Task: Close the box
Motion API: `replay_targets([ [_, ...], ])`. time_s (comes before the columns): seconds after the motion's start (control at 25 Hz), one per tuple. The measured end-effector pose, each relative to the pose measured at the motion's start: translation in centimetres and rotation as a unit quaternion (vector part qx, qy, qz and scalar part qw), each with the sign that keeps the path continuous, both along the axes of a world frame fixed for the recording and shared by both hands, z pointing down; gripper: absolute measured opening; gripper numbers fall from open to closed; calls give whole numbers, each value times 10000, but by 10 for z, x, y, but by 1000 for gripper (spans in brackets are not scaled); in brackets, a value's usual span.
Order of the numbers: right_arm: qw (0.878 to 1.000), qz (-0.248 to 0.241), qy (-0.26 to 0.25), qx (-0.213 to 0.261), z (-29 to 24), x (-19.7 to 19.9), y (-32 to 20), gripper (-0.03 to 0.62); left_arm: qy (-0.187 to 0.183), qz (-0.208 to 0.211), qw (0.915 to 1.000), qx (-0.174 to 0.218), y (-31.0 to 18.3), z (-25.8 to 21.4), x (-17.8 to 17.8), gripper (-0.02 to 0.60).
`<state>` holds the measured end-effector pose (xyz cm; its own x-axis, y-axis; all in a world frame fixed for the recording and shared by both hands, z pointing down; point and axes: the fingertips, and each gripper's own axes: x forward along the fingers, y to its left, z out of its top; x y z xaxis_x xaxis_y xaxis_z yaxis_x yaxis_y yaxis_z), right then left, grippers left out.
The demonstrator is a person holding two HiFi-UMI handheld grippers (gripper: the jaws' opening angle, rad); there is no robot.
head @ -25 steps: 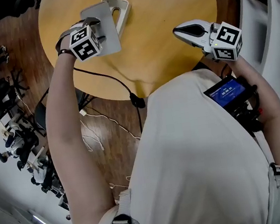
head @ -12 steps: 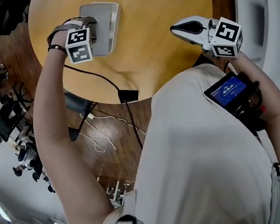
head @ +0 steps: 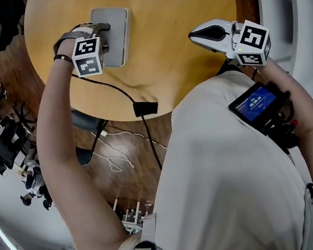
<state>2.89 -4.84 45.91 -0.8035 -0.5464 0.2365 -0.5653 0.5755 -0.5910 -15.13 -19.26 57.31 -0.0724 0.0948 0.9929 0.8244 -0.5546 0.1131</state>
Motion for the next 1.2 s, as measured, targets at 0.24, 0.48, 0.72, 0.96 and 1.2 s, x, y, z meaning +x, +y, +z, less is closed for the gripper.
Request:
replay_targets([
  [0.24, 10000, -43, 6, -36, 4, -3, 4, 0, 0, -89, 9999, -109, 10, 7, 7, 272],
  [0.48, 10000, -58, 35, -73, 2, -3, 2, 0, -20, -119, 9998, -146, 9, 9, 5, 272],
  [0.72, 9999, -71, 45, -96, 3, -4, 2, 0, 28, -179, 9998, -120, 7, 9, 8, 273],
  [0.96, 9999, -59, 49, -84, 3, -4, 2, 0, -47, -146, 9999, 12, 7, 12, 10, 281],
  [1.2, 10000, -66, 53, 18, 0, -4, 0, 0, -91, -327, 9993, 132, 0, 5, 9, 329],
])
